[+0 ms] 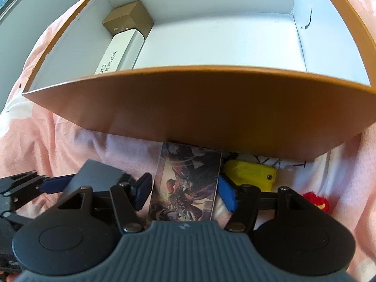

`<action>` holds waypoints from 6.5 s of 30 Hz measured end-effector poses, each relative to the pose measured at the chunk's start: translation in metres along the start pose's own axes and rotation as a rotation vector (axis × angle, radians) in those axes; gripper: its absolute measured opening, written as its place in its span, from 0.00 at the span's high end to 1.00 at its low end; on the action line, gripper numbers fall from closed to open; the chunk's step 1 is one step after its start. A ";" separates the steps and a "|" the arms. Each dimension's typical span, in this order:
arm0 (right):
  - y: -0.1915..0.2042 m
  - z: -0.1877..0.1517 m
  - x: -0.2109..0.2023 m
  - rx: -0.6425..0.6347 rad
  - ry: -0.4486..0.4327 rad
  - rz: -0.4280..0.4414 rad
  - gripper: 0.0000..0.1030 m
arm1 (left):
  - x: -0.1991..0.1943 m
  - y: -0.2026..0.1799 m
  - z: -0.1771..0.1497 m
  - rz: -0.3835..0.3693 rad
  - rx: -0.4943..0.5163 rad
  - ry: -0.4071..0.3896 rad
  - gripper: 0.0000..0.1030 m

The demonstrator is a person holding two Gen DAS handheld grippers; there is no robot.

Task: Organize objects
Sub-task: 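Grasp the dark grey square box with left tool while right tool grasps the picture card pack, then carry both items into the orange box while left tool releases the grey box beside the glasses case, then lower the picture card pack into the orange box and open right tool, then withdraw both tools from the orange box toward the pink items and plushes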

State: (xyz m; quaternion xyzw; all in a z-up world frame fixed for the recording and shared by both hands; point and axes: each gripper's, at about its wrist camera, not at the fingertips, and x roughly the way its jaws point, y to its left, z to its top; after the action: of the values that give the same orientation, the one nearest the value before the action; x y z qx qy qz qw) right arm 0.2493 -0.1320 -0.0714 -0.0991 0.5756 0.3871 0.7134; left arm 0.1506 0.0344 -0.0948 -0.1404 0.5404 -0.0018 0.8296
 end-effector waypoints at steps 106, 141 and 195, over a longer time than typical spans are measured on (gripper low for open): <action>-0.021 0.126 0.000 -0.001 0.121 -0.007 0.41 | -0.027 0.000 0.119 -0.022 0.085 -0.260 0.22; -0.020 0.119 0.018 0.013 0.195 0.018 0.65 | -0.028 -0.006 0.101 0.007 0.095 -0.293 0.26; 0.057 0.123 -0.003 -0.257 -0.087 -0.093 0.78 | -0.084 -0.007 0.073 0.087 0.061 -0.457 0.26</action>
State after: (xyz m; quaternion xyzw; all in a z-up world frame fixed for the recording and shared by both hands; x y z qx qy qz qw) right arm 0.3028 -0.0222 -0.0126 -0.1995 0.4847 0.4280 0.7363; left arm 0.1820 0.0578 0.0097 -0.0883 0.3439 0.0495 0.9335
